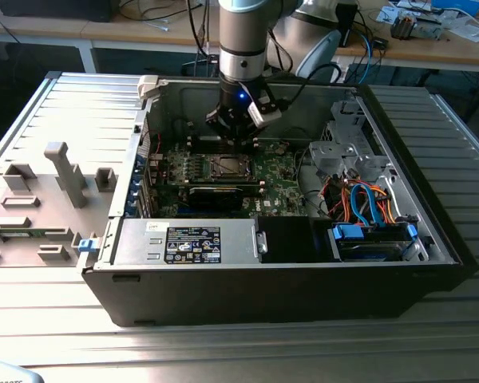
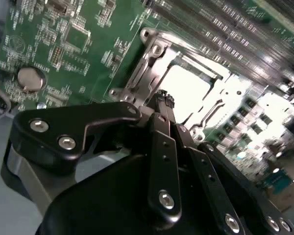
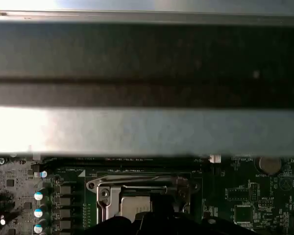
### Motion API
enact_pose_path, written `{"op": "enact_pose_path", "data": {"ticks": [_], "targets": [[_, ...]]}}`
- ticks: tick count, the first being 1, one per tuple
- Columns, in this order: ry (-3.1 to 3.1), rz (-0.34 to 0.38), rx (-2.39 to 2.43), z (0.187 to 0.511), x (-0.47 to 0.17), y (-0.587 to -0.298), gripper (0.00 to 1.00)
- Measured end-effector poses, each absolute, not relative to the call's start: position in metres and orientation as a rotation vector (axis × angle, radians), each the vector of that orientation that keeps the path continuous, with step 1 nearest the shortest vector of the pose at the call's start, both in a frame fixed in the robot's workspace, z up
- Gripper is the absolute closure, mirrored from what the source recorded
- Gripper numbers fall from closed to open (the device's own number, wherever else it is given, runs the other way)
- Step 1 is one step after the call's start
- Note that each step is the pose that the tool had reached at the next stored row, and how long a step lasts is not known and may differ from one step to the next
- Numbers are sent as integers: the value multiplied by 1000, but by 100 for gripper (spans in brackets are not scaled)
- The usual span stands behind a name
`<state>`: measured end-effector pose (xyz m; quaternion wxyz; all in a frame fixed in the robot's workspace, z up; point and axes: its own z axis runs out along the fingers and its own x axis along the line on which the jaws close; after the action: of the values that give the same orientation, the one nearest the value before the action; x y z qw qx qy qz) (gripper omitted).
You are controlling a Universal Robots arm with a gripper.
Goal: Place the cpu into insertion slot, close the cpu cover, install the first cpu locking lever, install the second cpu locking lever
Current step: 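Install the first cpu locking lever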
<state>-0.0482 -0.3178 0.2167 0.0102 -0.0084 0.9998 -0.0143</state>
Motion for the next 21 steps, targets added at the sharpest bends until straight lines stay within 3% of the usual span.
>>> {"op": "enact_pose_path", "data": {"ticks": [1, 13, 21], "targets": [[3121, -45, -26, 217, -48, -334, 89], [3121, -45, -26, 251, -48, -335, 89], [3121, -45, -26, 256, -48, -335, 89]]}}
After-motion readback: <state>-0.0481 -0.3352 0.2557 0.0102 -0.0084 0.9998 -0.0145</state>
